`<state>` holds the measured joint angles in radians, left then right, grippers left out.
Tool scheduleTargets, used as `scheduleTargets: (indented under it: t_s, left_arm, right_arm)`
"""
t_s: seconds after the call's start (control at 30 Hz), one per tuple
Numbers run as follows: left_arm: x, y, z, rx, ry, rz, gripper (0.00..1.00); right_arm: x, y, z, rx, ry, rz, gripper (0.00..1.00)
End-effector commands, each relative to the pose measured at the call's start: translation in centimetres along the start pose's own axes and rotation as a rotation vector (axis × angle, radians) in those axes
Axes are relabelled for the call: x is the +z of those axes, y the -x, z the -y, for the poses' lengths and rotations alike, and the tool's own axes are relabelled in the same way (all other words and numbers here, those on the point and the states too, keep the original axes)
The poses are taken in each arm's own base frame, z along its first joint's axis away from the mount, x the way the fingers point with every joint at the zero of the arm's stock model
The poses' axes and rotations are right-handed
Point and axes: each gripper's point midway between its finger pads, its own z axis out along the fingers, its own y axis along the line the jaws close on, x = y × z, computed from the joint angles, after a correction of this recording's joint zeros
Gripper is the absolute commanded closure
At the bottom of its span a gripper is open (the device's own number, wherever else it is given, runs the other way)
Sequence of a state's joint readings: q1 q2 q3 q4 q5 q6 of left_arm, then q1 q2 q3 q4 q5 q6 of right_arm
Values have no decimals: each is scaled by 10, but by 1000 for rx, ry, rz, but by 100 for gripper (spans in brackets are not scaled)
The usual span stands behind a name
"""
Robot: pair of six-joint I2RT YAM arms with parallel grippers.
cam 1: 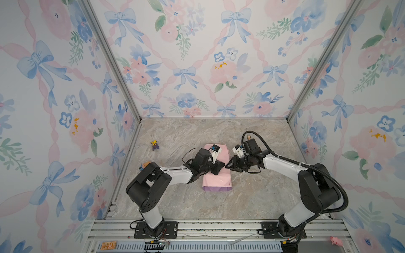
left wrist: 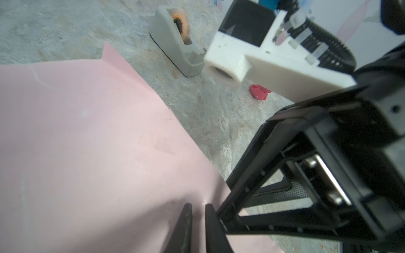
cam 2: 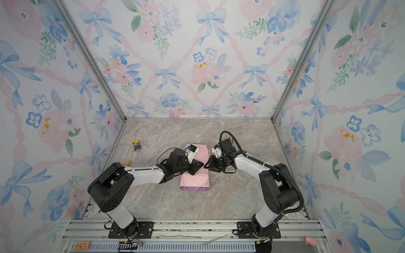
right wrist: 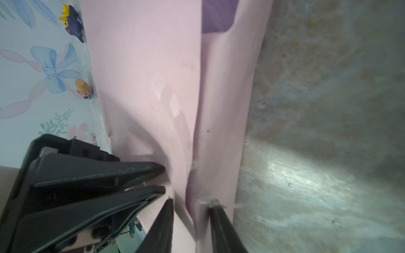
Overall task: Wrap a gift box in wrapping paper
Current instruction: Wrap the gift box with the wrapping paper.
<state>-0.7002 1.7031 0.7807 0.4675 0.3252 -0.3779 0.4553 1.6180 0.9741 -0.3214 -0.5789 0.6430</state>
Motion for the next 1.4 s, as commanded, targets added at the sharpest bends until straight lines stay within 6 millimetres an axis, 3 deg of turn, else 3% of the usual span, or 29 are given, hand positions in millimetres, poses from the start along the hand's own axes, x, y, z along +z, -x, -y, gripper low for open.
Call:
scheduleTargets:
  t_s: [0.0, 0.1, 0.23, 0.33, 0.53, 0.67, 0.83, 1.37]
  left_arm:
    - [5, -53, -25, -53, 89, -143, 84]
    - [5, -53, -25, -52, 90, -144, 84]
    - [5, -54, -24, -51, 86, -146, 83]
    - [4, -52, -25, -50, 89, -139, 84]
    - [4, -50, -24, -47, 89, -135, 84]
    - [2, -56, -26, -48, 95, -146, 83]
    - [0, -63, -28, -52, 100, -159, 84]
    - [0, -61, -27, -52, 99, -155, 83]
  right_arm:
    - [-28, 0, -5, -30, -17, 23, 55]
    - [-53, -4, 1, -18, -66, 17, 50]
    - [-79, -5, 5, -35, -174, 6, 51]
    - [-86, 5, -4, -64, -194, 28, 54]
    - [-66, 28, -30, -122, -154, 36, 60]
    - [-47, 38, -35, -120, -139, 23, 61]
    - [-24, 43, -28, -104, -159, -10, 63]
    - [-4, 45, -13, -67, -183, -48, 63]
